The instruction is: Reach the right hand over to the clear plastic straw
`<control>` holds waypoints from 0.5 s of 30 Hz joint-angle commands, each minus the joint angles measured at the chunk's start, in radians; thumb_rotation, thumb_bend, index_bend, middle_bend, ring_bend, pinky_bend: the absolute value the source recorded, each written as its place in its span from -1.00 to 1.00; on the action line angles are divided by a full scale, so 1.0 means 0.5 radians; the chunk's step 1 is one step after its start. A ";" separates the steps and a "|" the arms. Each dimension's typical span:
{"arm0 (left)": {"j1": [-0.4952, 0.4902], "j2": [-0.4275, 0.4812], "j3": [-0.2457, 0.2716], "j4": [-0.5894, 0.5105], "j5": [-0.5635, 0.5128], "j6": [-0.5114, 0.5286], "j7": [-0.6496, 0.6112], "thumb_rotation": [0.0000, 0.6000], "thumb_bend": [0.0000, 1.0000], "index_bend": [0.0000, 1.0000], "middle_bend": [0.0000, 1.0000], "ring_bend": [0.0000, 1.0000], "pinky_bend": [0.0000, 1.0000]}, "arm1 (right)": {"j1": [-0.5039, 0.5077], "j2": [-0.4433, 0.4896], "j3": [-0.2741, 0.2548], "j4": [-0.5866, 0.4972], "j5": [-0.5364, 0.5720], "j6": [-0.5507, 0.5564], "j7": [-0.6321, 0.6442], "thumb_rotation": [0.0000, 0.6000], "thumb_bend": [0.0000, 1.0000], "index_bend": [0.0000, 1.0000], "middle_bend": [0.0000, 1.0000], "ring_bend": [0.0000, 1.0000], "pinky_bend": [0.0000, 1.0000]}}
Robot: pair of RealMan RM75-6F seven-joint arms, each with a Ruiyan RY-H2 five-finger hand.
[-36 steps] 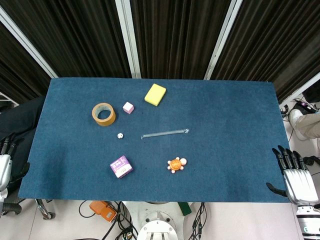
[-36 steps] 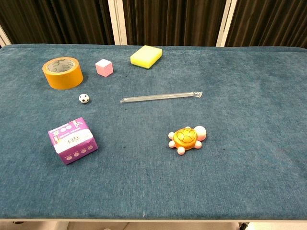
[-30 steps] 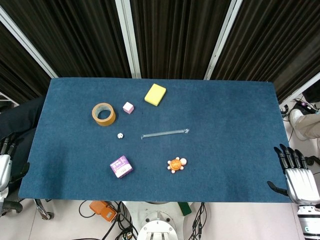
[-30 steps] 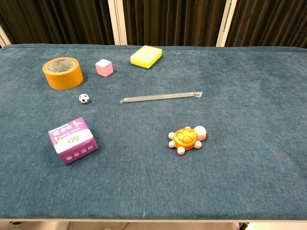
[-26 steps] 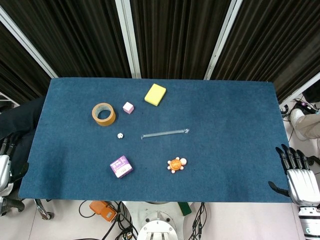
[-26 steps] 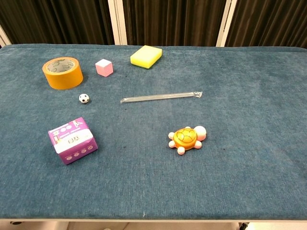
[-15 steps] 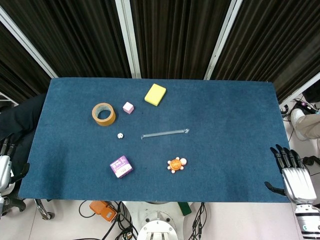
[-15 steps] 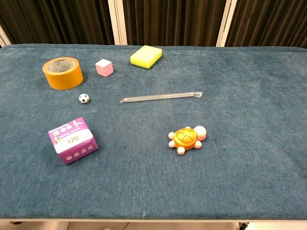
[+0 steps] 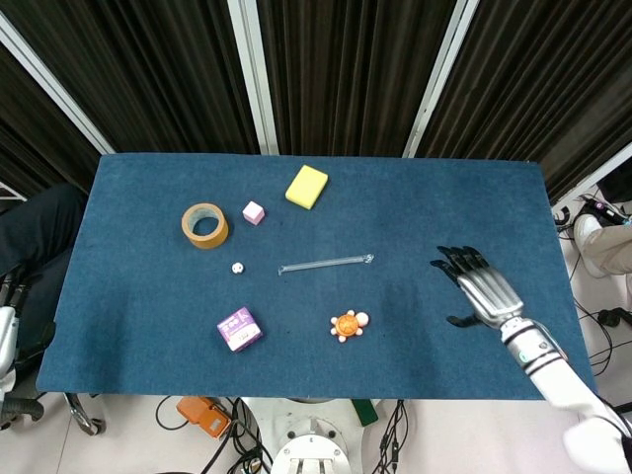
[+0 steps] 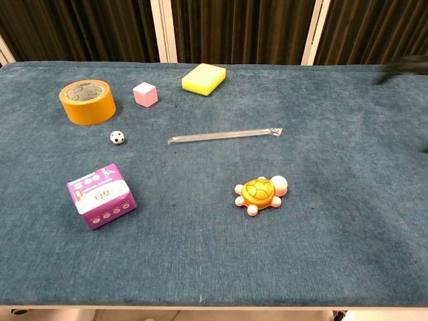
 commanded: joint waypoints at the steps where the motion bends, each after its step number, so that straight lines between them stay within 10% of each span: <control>1: 0.002 0.003 0.000 -0.003 -0.001 0.001 -0.004 1.00 -0.35 -0.71 -1.00 -0.97 -0.82 | 0.308 -0.246 0.148 0.225 0.269 -0.283 -0.121 1.00 -0.49 -0.45 -0.82 -0.78 -0.84; 15: 0.001 0.010 -0.008 0.005 -0.018 -0.008 -0.019 1.00 -0.35 -0.71 -1.00 -0.97 -0.82 | 0.757 -0.926 0.214 0.833 0.552 -0.391 -0.287 1.00 -0.49 -0.08 -0.83 -0.77 -0.84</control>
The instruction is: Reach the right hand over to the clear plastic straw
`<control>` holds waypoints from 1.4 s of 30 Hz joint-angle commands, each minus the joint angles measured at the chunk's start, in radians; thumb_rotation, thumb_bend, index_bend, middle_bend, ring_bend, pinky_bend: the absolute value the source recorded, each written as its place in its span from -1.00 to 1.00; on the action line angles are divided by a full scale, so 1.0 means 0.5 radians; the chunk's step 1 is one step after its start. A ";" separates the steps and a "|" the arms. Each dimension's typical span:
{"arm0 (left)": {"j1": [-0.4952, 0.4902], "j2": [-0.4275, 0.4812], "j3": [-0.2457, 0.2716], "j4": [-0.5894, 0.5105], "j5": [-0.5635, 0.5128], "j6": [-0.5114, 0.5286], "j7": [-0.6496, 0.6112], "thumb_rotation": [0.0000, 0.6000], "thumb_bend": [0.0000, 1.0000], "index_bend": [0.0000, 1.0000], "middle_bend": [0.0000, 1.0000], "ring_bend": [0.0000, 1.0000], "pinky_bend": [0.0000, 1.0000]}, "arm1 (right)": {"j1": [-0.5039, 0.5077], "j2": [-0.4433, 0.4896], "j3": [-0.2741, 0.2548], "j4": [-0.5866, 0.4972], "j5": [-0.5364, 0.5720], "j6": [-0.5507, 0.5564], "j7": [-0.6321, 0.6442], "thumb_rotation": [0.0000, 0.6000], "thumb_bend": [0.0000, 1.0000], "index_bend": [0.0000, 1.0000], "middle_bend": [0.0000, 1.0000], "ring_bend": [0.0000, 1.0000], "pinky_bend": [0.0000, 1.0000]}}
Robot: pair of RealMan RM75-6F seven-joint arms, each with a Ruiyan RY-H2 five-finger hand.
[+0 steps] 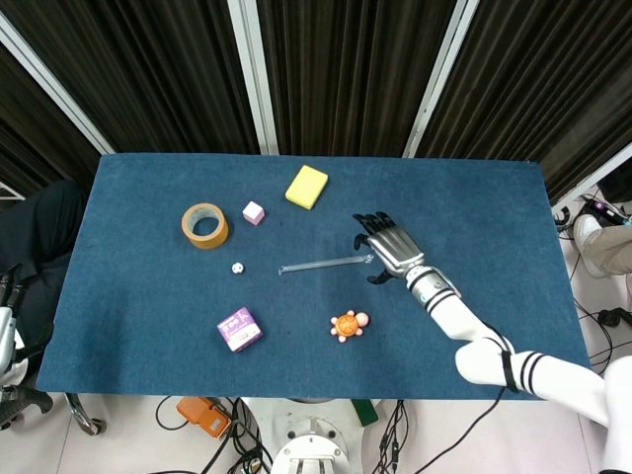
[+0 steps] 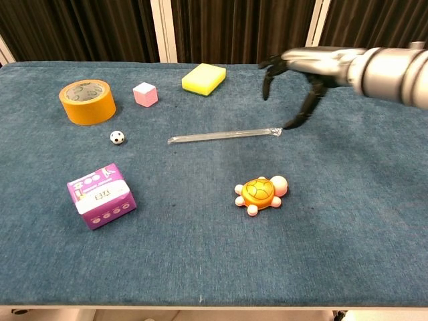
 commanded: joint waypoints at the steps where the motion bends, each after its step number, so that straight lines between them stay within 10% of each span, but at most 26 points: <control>1: 0.000 0.003 -0.001 0.000 -0.002 -0.003 -0.004 1.00 -0.35 -0.71 -1.00 -0.97 -0.82 | 0.080 -0.113 0.007 0.130 0.061 -0.053 -0.021 1.00 -0.49 -0.07 -0.83 -0.77 -0.84; 42: 0.002 0.017 -0.006 -0.003 -0.012 -0.021 -0.071 1.00 -0.35 -0.71 -1.00 -0.97 -0.82 | 0.462 -0.707 -0.038 1.106 -0.056 -0.378 0.440 1.00 0.01 0.31 -0.83 -0.75 -0.79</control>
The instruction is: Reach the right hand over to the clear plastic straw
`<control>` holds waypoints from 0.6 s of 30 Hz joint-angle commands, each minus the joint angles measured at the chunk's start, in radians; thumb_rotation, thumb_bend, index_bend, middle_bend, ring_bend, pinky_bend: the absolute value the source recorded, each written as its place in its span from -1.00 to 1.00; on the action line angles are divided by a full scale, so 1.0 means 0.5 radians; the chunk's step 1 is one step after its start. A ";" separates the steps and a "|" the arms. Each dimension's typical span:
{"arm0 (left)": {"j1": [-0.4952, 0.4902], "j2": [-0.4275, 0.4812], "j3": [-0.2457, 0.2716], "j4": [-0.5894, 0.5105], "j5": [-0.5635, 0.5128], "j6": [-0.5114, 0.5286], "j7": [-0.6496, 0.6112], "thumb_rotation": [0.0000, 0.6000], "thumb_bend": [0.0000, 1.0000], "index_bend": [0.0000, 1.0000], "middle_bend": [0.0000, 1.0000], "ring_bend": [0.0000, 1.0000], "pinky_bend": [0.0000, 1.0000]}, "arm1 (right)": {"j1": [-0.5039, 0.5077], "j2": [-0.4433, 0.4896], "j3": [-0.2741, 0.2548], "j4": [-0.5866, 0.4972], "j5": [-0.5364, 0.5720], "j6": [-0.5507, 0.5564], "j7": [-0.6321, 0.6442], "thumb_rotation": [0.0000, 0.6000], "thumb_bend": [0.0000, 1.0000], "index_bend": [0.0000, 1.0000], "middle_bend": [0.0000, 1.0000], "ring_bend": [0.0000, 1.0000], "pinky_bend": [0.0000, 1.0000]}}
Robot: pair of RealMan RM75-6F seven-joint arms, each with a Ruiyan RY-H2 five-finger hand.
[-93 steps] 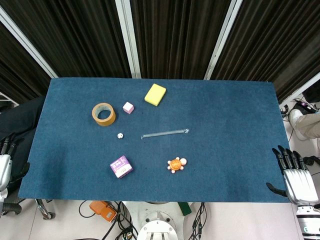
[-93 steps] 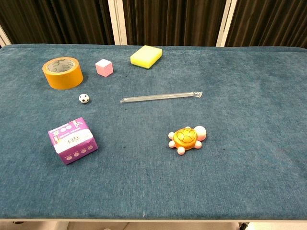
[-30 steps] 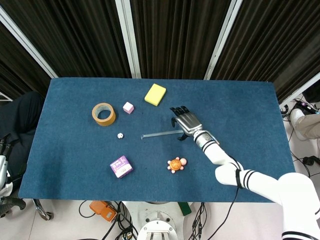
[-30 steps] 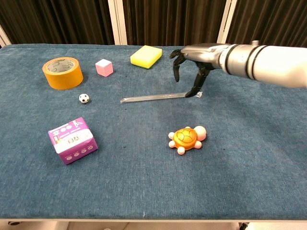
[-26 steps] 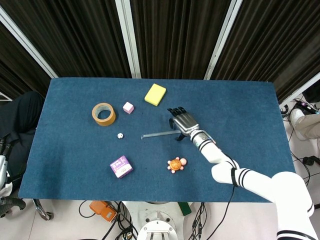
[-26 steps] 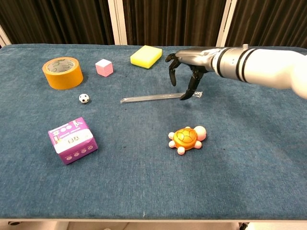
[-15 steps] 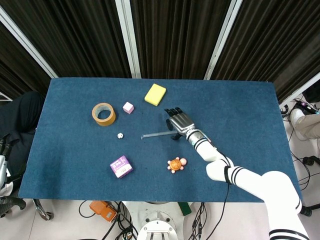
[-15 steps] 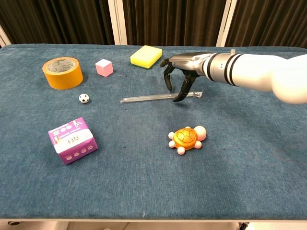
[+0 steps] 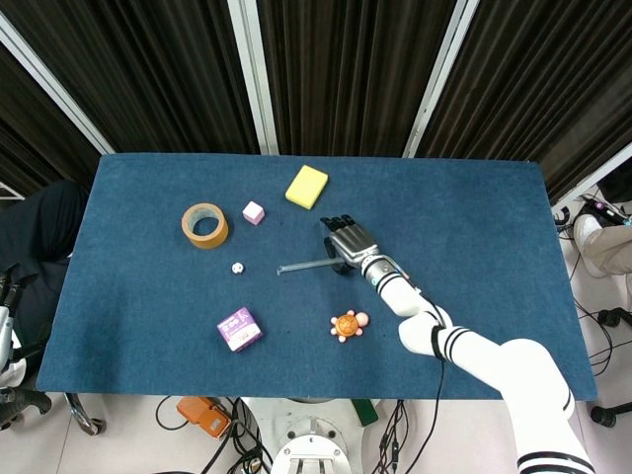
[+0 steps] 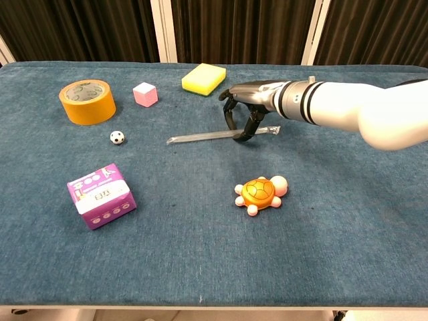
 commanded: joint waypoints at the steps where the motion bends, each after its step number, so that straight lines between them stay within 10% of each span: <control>1: 0.002 0.000 0.000 0.004 0.006 0.004 -0.008 1.00 -0.35 -0.71 -1.00 -0.97 -0.82 | -0.001 -0.005 0.009 0.003 -0.033 0.019 0.067 1.00 0.03 0.34 -0.83 -0.75 -0.79; 18: 0.002 0.001 0.000 -0.010 -0.023 -0.008 0.028 1.00 -0.35 -0.71 -1.00 -0.97 -0.82 | -0.002 0.224 0.175 -0.296 -0.182 0.391 0.273 1.00 0.08 0.40 -0.83 -0.71 -0.77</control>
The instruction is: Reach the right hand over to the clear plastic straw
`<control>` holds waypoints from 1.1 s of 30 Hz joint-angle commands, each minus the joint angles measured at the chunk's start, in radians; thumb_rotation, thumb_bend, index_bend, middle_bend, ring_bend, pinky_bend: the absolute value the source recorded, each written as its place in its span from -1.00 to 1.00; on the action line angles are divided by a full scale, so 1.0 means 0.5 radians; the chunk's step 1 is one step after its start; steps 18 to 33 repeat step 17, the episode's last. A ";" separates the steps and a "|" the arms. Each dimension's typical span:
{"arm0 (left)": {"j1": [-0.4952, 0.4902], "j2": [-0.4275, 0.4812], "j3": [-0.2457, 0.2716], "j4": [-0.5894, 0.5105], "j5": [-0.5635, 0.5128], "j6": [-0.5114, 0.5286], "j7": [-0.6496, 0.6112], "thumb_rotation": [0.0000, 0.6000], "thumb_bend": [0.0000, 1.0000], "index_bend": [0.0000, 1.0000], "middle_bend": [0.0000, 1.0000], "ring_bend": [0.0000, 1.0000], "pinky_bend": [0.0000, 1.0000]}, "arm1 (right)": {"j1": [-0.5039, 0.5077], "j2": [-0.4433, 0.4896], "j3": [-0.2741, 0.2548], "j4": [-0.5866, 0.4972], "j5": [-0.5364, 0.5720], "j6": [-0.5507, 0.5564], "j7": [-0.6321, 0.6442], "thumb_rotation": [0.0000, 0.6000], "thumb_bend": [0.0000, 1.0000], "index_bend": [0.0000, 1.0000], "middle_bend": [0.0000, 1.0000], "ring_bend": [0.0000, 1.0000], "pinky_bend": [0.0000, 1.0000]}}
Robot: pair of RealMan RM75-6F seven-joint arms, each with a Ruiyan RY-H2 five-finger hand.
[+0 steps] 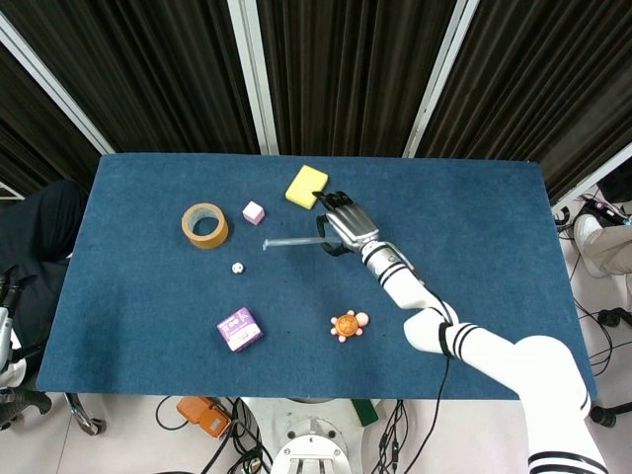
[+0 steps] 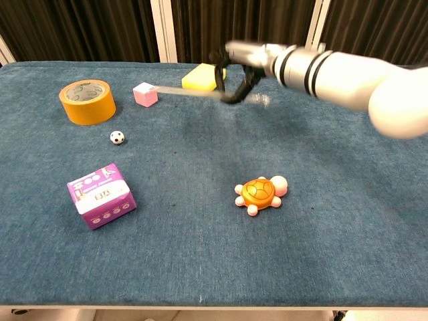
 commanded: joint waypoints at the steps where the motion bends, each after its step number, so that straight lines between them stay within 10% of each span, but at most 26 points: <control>1: 0.000 -0.002 -0.003 -0.002 -0.002 0.003 0.004 1.00 -0.35 -0.71 -1.00 -0.97 -0.82 | 0.031 0.071 0.066 -0.096 0.007 0.039 -0.015 1.00 0.08 0.41 -0.83 -0.70 -0.77; 33: 0.016 0.007 -0.012 -0.012 -0.029 0.024 0.007 1.00 -0.35 -0.71 -1.00 -0.97 -0.82 | 0.183 0.195 0.181 -0.288 -0.139 0.213 0.179 1.00 0.10 0.42 -0.83 -0.64 -0.74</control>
